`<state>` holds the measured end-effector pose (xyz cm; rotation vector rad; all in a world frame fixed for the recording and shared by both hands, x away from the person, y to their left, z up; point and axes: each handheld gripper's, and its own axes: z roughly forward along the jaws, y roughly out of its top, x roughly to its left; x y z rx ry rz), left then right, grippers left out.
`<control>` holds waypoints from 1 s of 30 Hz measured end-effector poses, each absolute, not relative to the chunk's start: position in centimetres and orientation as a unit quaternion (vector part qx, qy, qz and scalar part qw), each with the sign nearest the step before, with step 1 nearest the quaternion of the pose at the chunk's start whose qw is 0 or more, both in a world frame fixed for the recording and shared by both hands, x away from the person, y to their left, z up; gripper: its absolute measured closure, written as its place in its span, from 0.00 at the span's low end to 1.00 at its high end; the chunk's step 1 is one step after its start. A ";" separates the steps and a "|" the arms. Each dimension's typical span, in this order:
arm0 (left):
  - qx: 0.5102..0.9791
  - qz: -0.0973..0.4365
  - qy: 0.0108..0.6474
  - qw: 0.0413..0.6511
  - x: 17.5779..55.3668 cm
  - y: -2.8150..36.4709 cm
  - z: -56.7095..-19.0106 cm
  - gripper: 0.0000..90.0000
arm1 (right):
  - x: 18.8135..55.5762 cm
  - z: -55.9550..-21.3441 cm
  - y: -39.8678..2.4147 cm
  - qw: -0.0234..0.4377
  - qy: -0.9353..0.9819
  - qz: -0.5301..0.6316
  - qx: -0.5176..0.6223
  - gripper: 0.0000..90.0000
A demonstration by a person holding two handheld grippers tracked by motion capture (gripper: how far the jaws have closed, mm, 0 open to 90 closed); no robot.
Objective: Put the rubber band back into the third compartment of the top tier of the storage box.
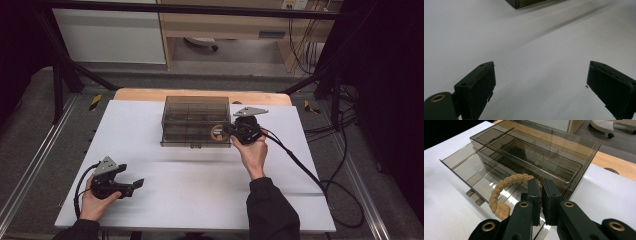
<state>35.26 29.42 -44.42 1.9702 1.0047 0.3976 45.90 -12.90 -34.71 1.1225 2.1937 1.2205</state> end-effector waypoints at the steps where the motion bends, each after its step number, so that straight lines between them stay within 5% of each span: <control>1: 0.790 0.160 0.403 0.433 35.3 29.4 -44.4 0.09 | 46.0 -34.8 -12.8 0.193 0.782 0.434 0.402 0.95; 30: 0.791 0.159 0.403 0.432 35.3 29.4 -44.5 0.09 | 47.4 -37.1 -11.7 0.194 0.793 0.404 0.412 0.95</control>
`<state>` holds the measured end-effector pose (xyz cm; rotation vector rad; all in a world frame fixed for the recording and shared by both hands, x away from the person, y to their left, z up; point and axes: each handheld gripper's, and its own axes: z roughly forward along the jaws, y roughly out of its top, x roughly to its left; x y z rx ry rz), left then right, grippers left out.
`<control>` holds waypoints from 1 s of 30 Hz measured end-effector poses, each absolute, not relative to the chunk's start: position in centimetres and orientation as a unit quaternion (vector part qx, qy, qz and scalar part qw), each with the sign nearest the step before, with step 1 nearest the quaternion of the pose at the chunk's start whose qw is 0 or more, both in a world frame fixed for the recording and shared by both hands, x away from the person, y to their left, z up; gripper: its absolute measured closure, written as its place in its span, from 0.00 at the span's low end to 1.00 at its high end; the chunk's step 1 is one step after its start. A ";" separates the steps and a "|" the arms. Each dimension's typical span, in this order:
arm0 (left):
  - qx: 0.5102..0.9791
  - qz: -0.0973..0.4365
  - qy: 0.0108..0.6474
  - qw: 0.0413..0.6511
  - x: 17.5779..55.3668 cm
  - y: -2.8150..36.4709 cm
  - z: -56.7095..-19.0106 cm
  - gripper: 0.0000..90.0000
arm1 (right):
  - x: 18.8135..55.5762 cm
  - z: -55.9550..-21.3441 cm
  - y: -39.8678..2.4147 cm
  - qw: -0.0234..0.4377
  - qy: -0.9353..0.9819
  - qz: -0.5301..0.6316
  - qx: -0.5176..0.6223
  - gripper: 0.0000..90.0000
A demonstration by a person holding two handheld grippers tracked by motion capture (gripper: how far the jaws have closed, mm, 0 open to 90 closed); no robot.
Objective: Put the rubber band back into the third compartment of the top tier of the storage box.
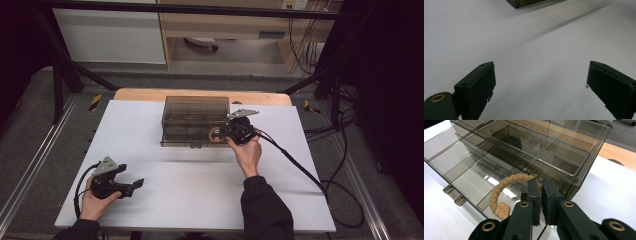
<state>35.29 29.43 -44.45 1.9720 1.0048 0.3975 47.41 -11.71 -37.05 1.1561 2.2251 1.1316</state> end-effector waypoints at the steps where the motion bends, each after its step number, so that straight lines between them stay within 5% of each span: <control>1: 0.791 0.160 0.403 0.432 35.3 29.4 -44.4 0.09 | 47.4 -37.1 -11.7 0.194 0.794 0.403 0.412 0.95; 18: 0.791 0.160 0.403 0.432 35.3 29.4 -44.4 0.09 | 47.2 -37.6 -11.5 0.189 0.802 0.394 0.407 0.93; 30: 0.791 0.160 0.403 0.432 35.3 29.4 -44.4 0.09 | 46.2 -36.1 -12.4 0.202 0.794 0.420 0.390 0.77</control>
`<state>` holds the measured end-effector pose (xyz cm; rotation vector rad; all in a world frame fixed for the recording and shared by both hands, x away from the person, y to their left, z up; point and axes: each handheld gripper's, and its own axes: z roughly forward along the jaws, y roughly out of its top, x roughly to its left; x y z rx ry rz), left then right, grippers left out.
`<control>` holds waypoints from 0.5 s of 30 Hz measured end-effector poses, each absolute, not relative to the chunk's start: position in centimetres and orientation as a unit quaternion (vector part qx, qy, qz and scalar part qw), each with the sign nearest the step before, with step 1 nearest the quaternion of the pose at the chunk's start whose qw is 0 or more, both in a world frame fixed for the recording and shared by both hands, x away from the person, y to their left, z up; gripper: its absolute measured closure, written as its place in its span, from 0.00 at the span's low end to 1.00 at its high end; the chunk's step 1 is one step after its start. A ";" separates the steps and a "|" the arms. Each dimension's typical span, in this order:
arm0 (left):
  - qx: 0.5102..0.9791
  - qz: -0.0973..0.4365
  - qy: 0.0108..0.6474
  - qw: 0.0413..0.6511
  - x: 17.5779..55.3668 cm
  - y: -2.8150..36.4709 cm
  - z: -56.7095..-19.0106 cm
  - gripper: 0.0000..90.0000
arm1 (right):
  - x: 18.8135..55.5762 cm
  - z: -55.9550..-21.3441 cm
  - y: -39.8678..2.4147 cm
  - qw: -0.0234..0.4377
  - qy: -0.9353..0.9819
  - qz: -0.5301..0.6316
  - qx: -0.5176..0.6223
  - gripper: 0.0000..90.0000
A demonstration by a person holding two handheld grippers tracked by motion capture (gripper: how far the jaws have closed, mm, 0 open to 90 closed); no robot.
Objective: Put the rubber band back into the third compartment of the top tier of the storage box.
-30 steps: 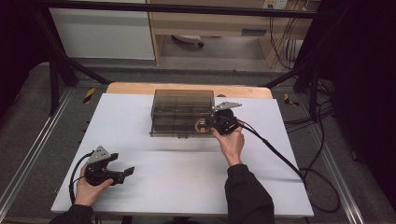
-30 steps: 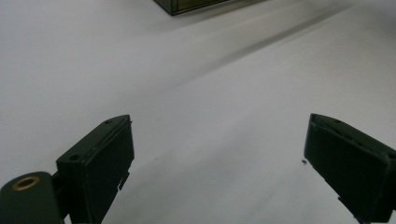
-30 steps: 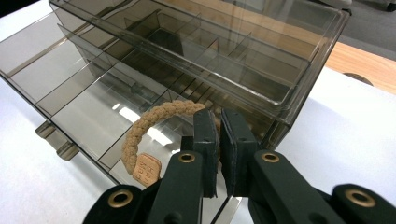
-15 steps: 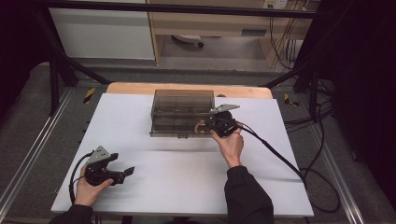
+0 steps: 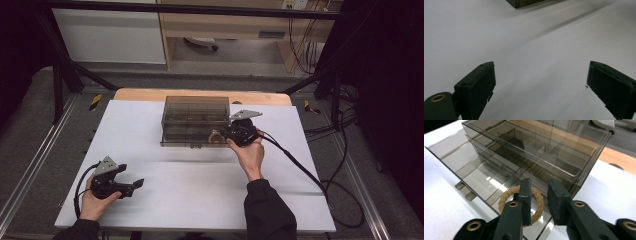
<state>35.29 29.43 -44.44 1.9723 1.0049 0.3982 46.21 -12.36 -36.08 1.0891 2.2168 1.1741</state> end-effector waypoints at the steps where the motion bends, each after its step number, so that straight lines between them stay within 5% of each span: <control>1: 0.791 0.160 0.403 0.431 35.3 29.4 -44.4 0.09 | 46.1 -35.9 -12.5 0.202 0.793 0.423 0.389 0.75; 15: 0.792 0.160 0.403 0.430 35.3 29.4 -44.5 0.09 | 44.1 -34.8 -15.9 0.183 0.776 0.456 0.394 0.40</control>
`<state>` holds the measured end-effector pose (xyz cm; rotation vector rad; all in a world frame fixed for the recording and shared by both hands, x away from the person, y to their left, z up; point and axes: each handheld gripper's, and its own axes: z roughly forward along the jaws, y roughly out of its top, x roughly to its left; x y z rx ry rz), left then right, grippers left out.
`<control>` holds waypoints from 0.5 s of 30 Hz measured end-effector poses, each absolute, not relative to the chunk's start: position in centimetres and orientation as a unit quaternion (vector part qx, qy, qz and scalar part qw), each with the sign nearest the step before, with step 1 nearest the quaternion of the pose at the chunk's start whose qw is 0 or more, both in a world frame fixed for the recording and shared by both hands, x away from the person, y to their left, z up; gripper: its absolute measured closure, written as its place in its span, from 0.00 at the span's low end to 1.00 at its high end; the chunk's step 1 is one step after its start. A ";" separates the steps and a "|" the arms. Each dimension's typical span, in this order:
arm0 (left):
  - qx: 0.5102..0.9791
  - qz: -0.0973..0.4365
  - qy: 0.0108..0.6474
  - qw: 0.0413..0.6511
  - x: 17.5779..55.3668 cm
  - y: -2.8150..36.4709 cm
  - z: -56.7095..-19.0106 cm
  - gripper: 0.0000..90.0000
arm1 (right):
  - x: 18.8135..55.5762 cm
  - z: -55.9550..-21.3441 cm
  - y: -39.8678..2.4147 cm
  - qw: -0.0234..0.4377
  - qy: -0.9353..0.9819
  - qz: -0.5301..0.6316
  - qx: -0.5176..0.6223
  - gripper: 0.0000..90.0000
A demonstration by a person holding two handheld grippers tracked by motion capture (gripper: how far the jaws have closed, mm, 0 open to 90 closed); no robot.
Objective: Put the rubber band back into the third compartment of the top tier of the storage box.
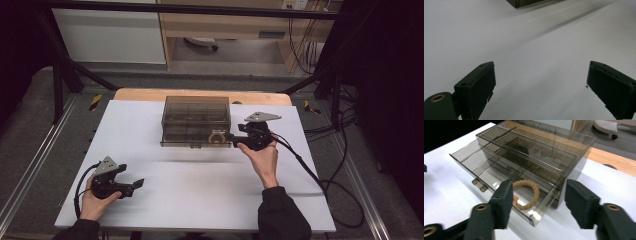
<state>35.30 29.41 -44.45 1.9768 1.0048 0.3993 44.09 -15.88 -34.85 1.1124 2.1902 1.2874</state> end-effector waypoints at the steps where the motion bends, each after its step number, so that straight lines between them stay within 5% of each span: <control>1: 0.792 0.160 0.403 0.429 35.3 29.4 -44.5 0.09 | 44.1 -34.8 -15.9 0.183 0.776 0.456 0.394 0.40; 15: 0.792 0.160 0.404 0.429 35.3 29.3 -44.5 0.09 | 42.2 -35.5 -19.5 0.178 0.765 0.467 0.406 0.12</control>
